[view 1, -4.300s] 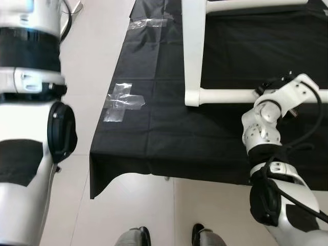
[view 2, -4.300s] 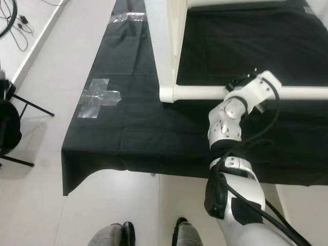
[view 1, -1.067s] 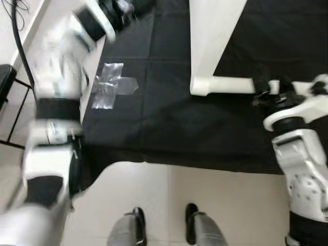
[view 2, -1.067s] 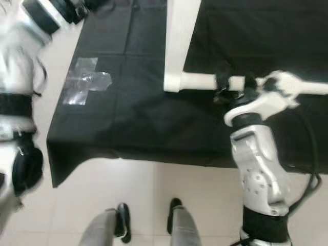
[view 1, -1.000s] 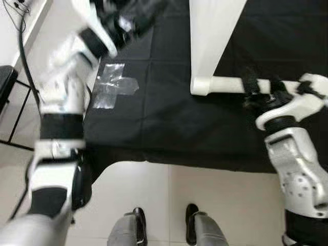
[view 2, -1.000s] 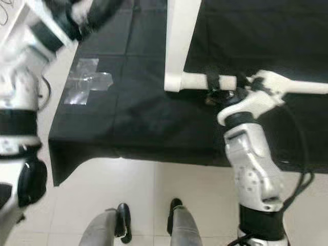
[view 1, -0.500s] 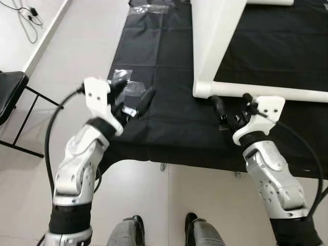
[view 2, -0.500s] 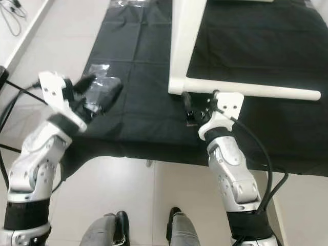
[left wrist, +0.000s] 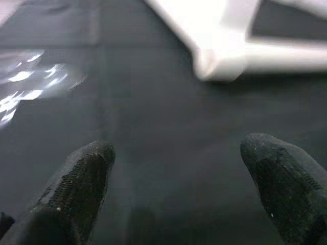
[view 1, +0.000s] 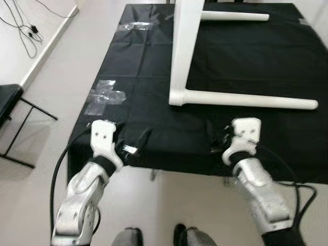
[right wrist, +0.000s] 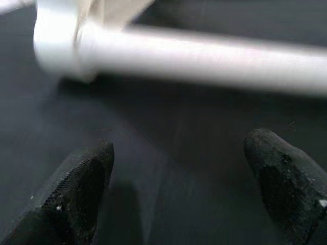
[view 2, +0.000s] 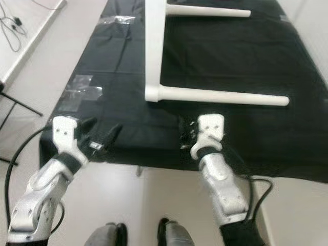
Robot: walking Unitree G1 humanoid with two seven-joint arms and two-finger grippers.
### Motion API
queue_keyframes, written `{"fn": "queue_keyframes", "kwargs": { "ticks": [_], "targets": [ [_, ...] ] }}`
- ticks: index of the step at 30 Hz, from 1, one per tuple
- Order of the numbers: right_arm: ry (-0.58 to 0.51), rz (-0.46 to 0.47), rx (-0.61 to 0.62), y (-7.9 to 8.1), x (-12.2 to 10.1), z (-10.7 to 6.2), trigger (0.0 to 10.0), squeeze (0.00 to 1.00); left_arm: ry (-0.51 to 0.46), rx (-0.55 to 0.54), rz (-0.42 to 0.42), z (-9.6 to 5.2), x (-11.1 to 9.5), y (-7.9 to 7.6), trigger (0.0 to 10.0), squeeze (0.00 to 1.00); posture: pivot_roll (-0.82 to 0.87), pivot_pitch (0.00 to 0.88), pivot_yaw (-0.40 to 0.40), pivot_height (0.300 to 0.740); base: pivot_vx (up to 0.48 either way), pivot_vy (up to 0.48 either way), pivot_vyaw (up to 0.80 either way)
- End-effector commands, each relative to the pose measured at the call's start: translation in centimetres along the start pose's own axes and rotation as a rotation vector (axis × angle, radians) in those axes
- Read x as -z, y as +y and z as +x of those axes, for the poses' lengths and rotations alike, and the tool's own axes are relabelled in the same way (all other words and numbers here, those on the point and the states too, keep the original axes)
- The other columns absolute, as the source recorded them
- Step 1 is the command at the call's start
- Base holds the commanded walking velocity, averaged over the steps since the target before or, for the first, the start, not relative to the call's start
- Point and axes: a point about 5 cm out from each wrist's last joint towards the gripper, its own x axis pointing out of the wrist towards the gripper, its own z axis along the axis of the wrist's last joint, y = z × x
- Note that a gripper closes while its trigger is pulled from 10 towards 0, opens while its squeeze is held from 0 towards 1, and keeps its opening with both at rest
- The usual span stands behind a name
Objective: Building children table
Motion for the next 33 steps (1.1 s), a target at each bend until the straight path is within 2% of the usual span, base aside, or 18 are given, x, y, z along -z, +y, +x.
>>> {"fn": "queue_keyframes", "kwargs": {
  "ticks": [1,3,9,13,33],
  "targets": [
    [0.032,-0.021,-0.020,0.5,0.8,-0.5,10.0,0.00,0.078,-0.108,0.034,-1.7,2.1,0.7,10.0,0.00,0.05,0.203,-0.011,0.740,0.000,0.000,0.00],
    [0.031,-0.025,-0.015,0.4,0.9,-0.5,10.0,0.00,0.097,-0.148,0.044,-2.6,2.8,0.4,10.0,0.00,0.05,0.203,-0.011,0.740,0.000,0.000,0.00],
    [0.061,-0.004,-0.018,0.4,1.6,-0.3,10.0,0.00,0.080,-0.180,0.075,-3.0,3.0,-0.1,10.0,0.00,0.06,0.199,-0.014,0.740,0.000,0.000,0.00],
    [0.069,0.033,0.000,0.1,1.9,0.0,10.0,0.00,0.068,-0.214,0.078,-2.8,3.0,0.2,10.0,0.00,0.07,0.182,-0.016,0.740,0.000,0.000,0.00],
    [0.012,0.054,0.029,-0.5,1.5,0.7,10.0,0.00,0.032,-0.236,0.109,-1.9,3.2,0.0,10.0,0.00,0.06,0.146,-0.026,0.740,0.000,0.000,0.00]
  ]
}}
